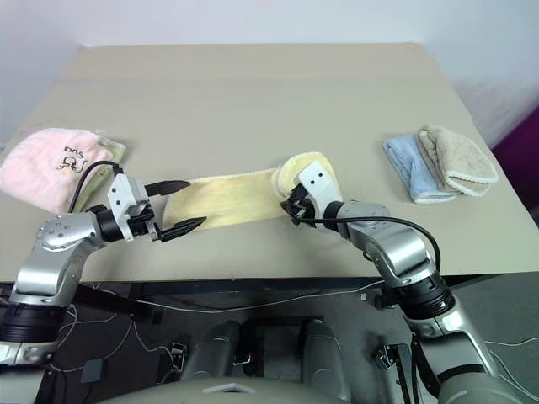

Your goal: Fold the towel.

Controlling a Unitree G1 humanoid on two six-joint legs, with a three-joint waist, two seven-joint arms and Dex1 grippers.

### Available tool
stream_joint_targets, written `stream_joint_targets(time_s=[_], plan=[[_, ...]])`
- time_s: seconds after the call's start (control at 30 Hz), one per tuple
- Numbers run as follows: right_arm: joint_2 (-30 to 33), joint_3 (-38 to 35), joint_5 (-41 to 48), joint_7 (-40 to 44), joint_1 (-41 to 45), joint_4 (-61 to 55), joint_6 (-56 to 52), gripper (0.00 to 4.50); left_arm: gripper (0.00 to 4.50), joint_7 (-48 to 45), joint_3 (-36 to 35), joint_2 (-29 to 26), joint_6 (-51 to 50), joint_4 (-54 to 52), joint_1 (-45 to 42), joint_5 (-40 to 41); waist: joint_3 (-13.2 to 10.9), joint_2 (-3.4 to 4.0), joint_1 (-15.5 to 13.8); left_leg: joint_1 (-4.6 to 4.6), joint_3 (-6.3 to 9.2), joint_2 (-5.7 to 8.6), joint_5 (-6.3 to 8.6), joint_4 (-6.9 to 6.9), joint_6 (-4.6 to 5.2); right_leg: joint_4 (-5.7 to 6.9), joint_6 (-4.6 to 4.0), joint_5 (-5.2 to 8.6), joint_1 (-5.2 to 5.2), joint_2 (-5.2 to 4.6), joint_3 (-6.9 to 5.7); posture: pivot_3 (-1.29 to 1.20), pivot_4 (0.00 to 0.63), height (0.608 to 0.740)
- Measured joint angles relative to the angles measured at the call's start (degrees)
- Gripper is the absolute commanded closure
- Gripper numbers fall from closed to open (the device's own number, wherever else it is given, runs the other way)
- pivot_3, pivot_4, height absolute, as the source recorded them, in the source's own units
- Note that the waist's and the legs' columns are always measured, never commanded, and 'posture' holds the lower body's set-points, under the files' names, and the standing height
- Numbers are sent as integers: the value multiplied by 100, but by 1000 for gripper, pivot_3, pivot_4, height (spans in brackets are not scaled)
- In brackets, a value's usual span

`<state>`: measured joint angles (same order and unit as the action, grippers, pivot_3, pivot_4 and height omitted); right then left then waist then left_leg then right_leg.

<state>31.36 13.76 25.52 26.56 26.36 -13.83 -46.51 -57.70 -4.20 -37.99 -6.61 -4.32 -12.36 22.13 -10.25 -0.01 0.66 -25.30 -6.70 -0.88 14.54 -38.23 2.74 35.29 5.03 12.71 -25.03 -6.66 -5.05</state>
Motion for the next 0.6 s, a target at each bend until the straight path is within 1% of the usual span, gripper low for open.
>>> stream_joint_targets(time_s=[0.13, 0.23, 0.27, 0.33, 0.4, 0.47, 0.6], plan=[[124, -475, 252, 332, -309, -420, -28, 734, 0, 191, -105, 222, -476, -517, 326, 475, 0, 0, 0, -1, 2, 0, 0, -1, 0, -1, 4, -2, 2, -1, 0, 0, 150, 740], [293, -861, 411, 585, -443, -741, 36, 734, 0, 408, -188, 328, -866, -951, 612, 827, 0, 0, 1, 3, 5, 0, 2, -1, 3, 0, 5, -2, 4, 1, 0, 0, 150, 740], [341, -976, 450, 665, -463, -800, 88, 911, 0, 508, -226, 383, -1015, -1090, 712, 984, 0, -1, 0, 4, 8, -1, 1, -1, 2, 0, 4, -2, 7, 2, -1, 0, 150, 740], [358, -1261, 507, 817, -460, -754, 267, 1447, 0, 861, -363, 679, -1403, -1491, 1019, 1472, 0, -1, 1, 5, 10, 0, 2, -2, 3, -3, 5, -2, 11, 0, -1, 0, 150, 740], [342, -1449, 493, 870, -293, -437, 441, 2134, 0, 1200, -369, 902, -1757, -1850, 1270, 1857, 1, -3, 2, 6, 12, 0, 1, -4, 2, -2, 5, -3, 14, 2, -2, 0, 150, 740], [304, -1476, 321, 901, 0, 134, 738, 2859, 0, 1555, -335, 1060, -2050, -2200, 1531, 2091, 2, -3, 5, 12, 13, 0, 1, -4, 1, -1, 4, -2, 18, 5, -3, 0, 150, 740], [-103, -1348, -24, 1138, 252, 1260, 1480, 4282, 0, 2543, -392, 1632, -2575, -2596, 1895, 2823, 2, -5, -2, 17, 17, -1, 0, -4, 2, -2, 4, -2, 28, 10, -4, 0, 150, 740]])
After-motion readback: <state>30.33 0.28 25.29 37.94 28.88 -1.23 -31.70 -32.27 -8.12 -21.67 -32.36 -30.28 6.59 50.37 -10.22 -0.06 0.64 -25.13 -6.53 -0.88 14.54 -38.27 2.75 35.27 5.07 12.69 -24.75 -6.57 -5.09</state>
